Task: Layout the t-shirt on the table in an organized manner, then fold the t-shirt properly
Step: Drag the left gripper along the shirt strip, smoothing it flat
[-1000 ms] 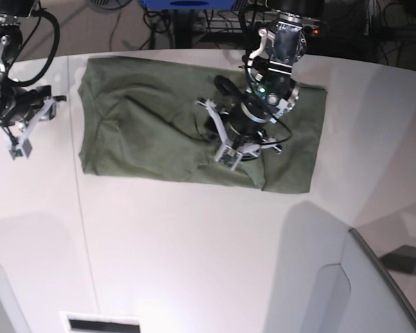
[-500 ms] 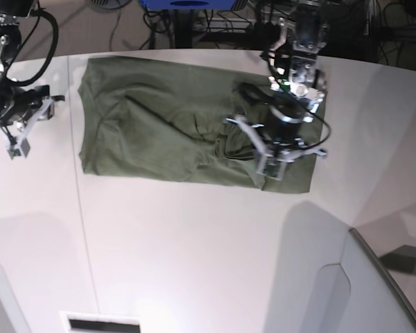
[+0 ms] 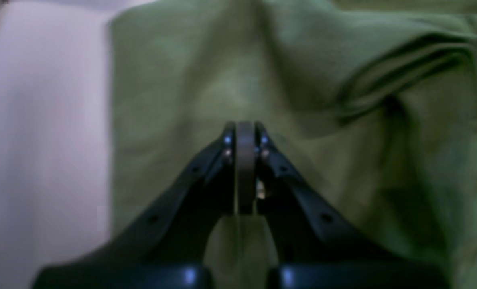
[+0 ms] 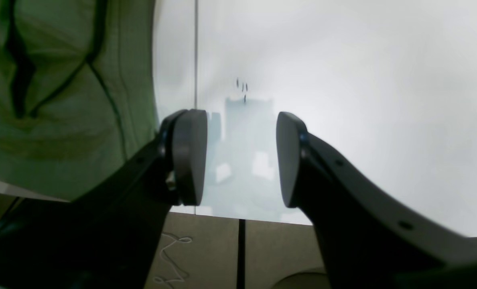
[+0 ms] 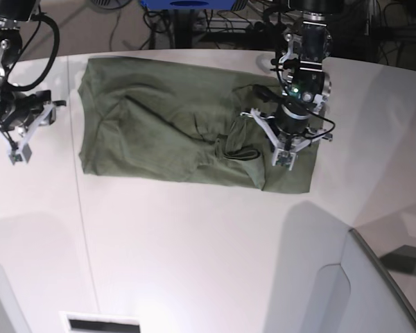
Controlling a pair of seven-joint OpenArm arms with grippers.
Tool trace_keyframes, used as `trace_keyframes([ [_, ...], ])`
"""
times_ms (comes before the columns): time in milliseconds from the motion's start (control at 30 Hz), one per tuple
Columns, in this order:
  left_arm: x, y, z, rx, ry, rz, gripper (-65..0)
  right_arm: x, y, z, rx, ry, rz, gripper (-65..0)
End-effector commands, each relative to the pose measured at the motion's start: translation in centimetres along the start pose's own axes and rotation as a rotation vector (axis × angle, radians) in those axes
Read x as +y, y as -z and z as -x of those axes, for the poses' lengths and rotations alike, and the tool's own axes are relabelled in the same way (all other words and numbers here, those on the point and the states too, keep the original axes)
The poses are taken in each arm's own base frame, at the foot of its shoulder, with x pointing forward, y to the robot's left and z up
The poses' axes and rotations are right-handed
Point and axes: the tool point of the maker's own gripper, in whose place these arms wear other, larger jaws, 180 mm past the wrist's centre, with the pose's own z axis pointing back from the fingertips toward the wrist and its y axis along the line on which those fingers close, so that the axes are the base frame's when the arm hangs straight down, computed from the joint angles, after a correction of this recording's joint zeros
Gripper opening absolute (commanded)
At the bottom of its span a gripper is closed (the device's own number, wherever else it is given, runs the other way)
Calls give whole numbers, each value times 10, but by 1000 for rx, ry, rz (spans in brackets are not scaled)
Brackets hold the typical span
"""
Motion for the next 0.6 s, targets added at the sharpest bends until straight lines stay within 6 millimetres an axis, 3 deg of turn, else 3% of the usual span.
trace_keyframes([
  [0,7,2,-22,-60,-5,-17,-650,-5,-5,-10,-31,-8,8,-378],
  [167,-14,15,-51,-98,-9,23,-650,-5,-5,-10,-31,-8,8,-378],
  [400,-68,38,-102,-147,-11,136,-650,-5,-5,-10,-31,-8,8,-378],
  [567,-65,30,-113,-184,-21,124,-650,-4,-4,-6,-23,-7,8,-378],
])
